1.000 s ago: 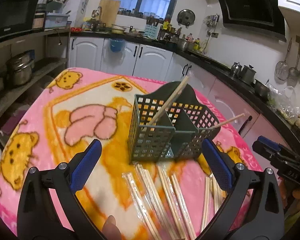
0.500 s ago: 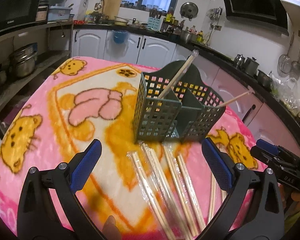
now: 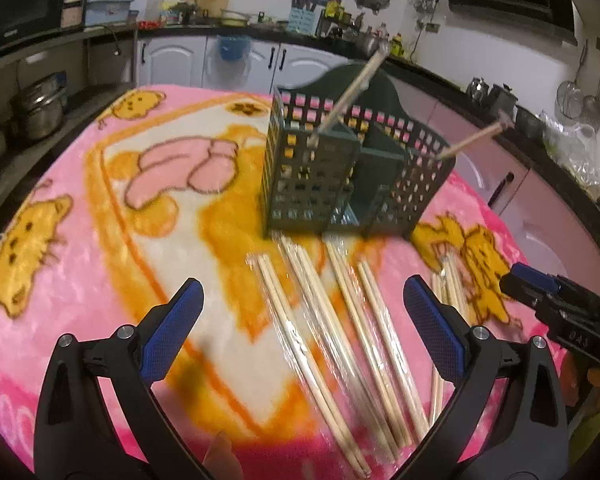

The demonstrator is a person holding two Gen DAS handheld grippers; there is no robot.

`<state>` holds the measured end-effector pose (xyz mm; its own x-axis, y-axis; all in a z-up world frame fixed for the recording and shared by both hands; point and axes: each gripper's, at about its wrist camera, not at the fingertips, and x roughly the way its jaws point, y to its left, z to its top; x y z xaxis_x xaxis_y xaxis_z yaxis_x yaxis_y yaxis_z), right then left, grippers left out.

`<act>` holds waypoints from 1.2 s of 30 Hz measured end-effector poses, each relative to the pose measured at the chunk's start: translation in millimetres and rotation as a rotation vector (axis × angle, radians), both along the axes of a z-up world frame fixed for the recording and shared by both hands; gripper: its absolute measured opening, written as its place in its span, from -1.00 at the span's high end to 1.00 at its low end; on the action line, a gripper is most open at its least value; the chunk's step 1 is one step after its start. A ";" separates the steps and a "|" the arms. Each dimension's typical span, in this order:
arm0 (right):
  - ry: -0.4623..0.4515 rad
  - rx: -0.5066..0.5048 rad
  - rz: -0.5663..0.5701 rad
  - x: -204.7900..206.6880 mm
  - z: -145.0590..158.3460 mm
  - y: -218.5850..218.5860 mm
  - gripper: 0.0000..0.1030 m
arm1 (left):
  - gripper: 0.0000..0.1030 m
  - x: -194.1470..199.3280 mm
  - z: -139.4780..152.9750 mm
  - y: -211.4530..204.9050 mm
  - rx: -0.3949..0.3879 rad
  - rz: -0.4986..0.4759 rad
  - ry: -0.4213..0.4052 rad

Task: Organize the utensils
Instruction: 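Close the left tool on a wrapped chopstick while the right tool grasps another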

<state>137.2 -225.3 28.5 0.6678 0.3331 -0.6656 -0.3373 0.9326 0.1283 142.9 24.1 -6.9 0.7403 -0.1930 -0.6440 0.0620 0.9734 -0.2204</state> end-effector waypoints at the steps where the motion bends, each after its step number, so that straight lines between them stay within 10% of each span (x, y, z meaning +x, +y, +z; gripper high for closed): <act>1: 0.007 -0.001 -0.003 0.5 -2.3 -1.0 0.13 | -0.79 0.3 -3.6 -1.1 0.001 -0.002 0.010; 9: 0.042 0.000 -0.022 7.3 -14.9 -10.6 0.34 | -0.79 6.3 -25.6 1.6 -0.025 -0.003 0.082; 20: 0.135 0.001 -0.060 42.8 -30.4 -22.3 0.51 | 0.13 36.1 -43.6 14.1 -0.046 -0.006 0.194; 36: 0.258 0.072 -0.077 109.4 -41.6 -26.9 0.56 | 0.42 80.7 -44.0 21.7 -0.039 0.033 0.241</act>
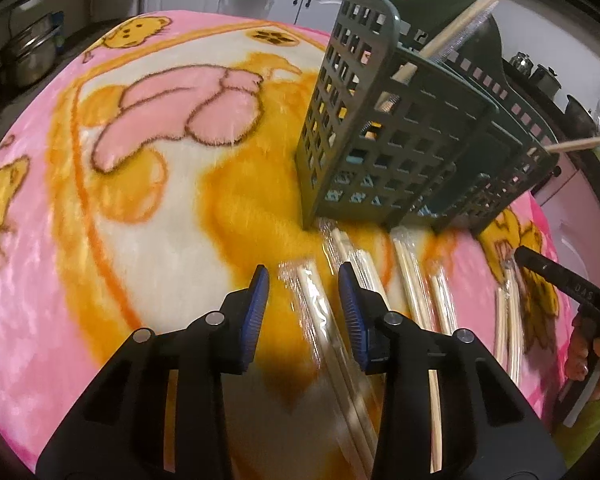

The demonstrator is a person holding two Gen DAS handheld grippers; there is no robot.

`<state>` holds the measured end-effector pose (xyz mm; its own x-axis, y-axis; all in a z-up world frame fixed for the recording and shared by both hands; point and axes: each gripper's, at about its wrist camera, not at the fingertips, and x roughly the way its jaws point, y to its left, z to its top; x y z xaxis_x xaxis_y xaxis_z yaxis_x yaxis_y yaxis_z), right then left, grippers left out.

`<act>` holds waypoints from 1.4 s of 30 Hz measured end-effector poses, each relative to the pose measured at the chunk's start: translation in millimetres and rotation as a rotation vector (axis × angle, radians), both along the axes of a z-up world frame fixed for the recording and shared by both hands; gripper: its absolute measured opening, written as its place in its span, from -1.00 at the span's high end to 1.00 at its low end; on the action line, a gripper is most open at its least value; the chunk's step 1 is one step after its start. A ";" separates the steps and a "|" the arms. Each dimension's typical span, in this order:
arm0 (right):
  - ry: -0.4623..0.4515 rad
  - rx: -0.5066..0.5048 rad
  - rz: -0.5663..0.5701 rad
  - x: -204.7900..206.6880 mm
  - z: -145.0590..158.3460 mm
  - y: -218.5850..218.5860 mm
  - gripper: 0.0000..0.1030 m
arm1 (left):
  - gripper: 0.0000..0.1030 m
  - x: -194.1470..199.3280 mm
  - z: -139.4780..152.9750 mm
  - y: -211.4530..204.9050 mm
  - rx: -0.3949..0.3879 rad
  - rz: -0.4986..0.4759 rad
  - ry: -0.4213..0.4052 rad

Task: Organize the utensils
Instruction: 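Close the left tool on a wrapped chopstick while the right tool grasps another, then lift both chopsticks and insert them upright into the green caddy slots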

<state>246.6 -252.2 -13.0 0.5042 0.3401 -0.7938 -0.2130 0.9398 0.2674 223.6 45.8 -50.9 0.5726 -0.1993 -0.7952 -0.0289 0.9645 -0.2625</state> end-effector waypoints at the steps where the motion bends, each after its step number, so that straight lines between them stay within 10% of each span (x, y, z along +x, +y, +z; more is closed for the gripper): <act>1: 0.004 -0.004 0.004 2.0 -1.1 1.7 0.56 | 0.42 1.5 0.1 0.1 -0.001 0.002 0.000; 22: -0.095 0.091 -0.013 -12.1 28.0 -19.5 0.92 | 0.88 9.2 7.1 11.2 -0.024 0.020 -0.030; 42: -0.384 0.118 0.207 -87.0 139.1 31.7 0.93 | 0.96 -47.0 109.3 -2.2 -0.074 -0.076 -0.292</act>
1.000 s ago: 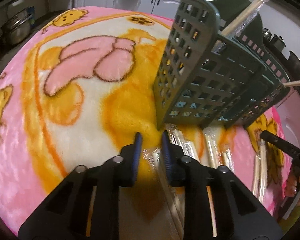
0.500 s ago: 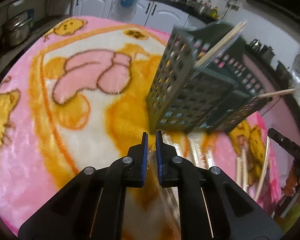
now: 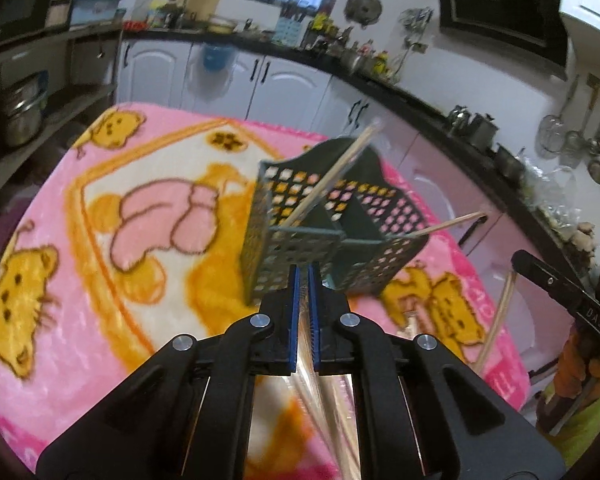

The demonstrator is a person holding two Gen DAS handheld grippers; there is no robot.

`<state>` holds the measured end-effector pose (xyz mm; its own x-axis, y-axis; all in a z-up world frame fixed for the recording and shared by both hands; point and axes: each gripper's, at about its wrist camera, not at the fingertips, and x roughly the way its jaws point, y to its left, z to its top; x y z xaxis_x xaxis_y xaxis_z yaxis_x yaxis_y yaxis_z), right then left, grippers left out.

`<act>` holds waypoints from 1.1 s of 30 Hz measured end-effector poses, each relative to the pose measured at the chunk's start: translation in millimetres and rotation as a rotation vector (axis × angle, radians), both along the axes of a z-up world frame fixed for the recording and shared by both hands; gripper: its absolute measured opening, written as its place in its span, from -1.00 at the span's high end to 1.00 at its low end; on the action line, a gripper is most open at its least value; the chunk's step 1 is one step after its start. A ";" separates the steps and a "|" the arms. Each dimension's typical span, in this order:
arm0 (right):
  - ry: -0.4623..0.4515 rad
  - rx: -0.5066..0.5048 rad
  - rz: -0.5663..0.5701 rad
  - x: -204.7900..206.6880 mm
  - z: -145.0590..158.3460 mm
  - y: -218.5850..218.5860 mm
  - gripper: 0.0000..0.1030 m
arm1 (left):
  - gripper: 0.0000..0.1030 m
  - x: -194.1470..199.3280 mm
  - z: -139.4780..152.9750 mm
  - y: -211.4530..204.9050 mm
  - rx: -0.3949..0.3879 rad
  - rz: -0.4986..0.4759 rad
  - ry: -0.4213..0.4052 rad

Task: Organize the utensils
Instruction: 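Lift both chopsticks and insert them upright into the green caddy slots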

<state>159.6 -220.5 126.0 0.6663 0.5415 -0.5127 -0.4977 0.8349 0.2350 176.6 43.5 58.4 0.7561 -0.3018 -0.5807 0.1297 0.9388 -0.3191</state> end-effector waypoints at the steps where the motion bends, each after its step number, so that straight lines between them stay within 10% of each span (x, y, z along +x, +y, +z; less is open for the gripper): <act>1: -0.011 0.000 0.007 -3.0 4.5 2.1 0.93 | 0.96 -2.1 3.1 -1.9 0.000 -0.003 -0.008; 33: -0.197 0.061 0.024 -24.5 84.3 17.2 0.93 | 0.98 -9.6 123.3 -40.8 -0.007 -0.084 -0.283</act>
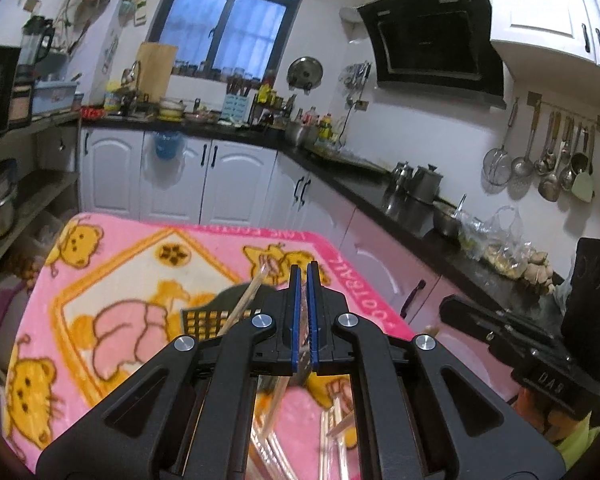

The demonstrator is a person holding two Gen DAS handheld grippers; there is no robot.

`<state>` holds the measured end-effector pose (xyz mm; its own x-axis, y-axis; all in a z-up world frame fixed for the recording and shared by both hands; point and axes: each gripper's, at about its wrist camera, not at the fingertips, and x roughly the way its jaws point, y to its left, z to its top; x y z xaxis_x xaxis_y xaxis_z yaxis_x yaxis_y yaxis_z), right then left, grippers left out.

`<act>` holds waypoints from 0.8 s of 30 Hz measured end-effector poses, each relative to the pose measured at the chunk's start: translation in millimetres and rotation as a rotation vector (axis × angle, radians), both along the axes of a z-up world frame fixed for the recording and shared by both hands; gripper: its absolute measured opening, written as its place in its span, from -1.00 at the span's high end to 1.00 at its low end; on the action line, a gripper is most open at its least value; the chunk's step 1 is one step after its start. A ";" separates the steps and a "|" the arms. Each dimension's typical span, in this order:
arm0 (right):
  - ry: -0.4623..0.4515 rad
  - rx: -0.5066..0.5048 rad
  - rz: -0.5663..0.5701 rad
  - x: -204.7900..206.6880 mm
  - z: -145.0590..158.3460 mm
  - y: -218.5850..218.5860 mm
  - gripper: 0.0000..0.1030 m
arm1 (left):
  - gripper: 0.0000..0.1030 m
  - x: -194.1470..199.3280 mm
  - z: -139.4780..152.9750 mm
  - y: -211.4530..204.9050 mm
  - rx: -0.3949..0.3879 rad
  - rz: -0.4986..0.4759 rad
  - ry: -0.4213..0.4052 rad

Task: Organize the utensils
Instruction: 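Lift both chopsticks and insert them upright into the green caddy slots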

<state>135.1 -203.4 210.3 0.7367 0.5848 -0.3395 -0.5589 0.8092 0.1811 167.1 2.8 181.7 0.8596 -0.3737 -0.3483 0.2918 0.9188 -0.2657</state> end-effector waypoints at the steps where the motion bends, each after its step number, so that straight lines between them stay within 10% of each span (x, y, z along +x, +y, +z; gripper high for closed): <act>1: -0.007 0.004 -0.001 0.8 3.5 1.0 0.93 | 0.98 1.0 4.6 -1.8 -0.001 -0.002 -0.008; 24: -0.106 0.078 -0.038 47.7 76.3 9.3 0.93 | 0.98 61.8 49.8 -18.5 0.000 0.001 -0.045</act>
<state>182.8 -194.0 286.6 0.7880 0.5776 -0.2131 -0.5477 0.8158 0.1860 228.9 -15.8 231.5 0.8749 -0.3725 -0.3094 0.3021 0.9193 -0.2524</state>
